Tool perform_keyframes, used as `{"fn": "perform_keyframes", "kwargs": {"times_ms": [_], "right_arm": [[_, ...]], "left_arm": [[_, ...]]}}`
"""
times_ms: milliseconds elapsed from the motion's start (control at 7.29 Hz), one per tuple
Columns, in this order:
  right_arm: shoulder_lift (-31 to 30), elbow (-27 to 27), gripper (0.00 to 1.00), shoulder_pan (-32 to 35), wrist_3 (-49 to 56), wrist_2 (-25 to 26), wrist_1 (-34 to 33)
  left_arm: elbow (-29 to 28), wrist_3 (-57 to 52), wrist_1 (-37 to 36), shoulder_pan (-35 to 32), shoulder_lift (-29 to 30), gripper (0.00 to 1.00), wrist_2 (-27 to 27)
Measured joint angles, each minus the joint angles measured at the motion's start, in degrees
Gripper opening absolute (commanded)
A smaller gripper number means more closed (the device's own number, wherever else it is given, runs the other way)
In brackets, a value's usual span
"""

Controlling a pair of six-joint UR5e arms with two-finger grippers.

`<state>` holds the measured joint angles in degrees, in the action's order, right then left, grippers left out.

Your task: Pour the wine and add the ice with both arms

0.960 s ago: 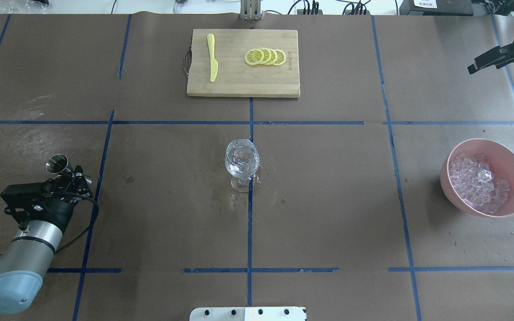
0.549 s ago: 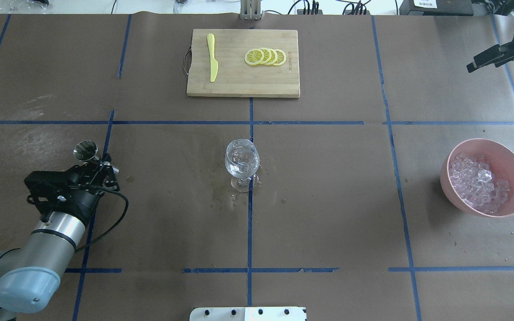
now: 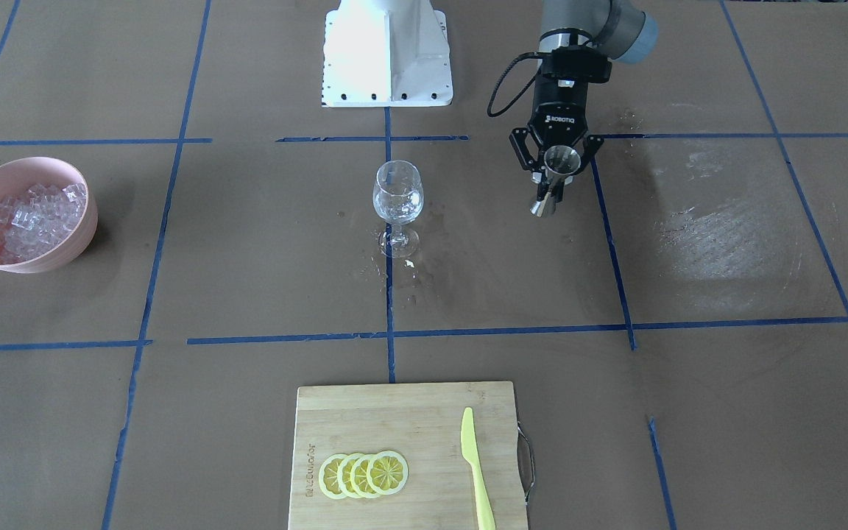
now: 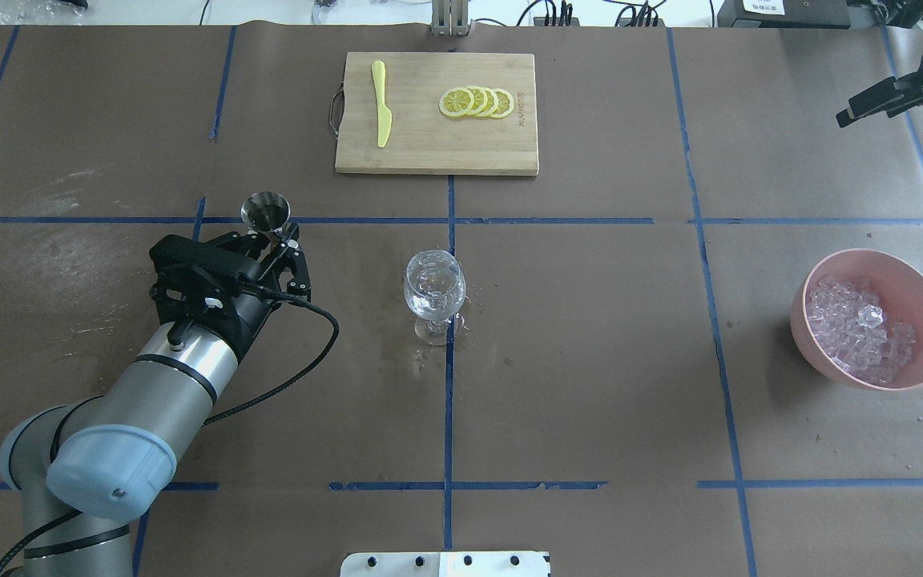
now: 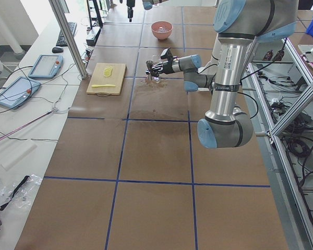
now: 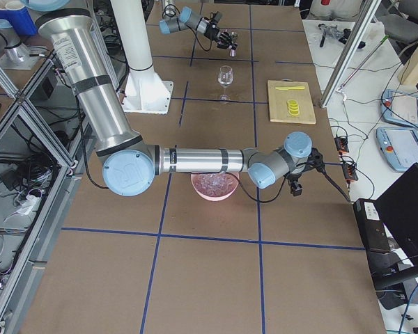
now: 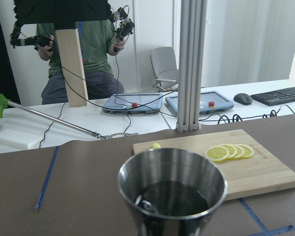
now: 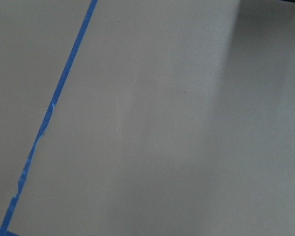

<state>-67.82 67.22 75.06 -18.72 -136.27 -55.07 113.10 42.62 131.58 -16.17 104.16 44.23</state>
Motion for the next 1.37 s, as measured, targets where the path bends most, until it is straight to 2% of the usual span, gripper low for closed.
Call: {"fn": "perform_keyframes", "kwargs": {"times_ms": [412, 686, 1097, 1372], "right_arm": [[0.2, -0.1, 1.0, 0.0, 0.0, 0.2, 0.0], [0.3, 0.0, 1.0, 0.0, 0.0, 0.4, 0.0], [0.3, 0.0, 1.0, 0.0, 0.0, 0.3, 0.1], [0.3, 0.0, 1.0, 0.0, 0.0, 0.3, 0.1]], "left_arm": [[0.1, -11.7, -1.1, -1.1, 4.7, 0.0, 8.5], [0.1, -18.9, -3.4, -1.2, 5.5, 0.0, 13.4], [0.8, -28.9, -11.3, -1.5, 7.9, 0.0, 14.8], [0.6, -31.3, -16.3, -1.5, 10.0, 0.0, 14.6]]}}
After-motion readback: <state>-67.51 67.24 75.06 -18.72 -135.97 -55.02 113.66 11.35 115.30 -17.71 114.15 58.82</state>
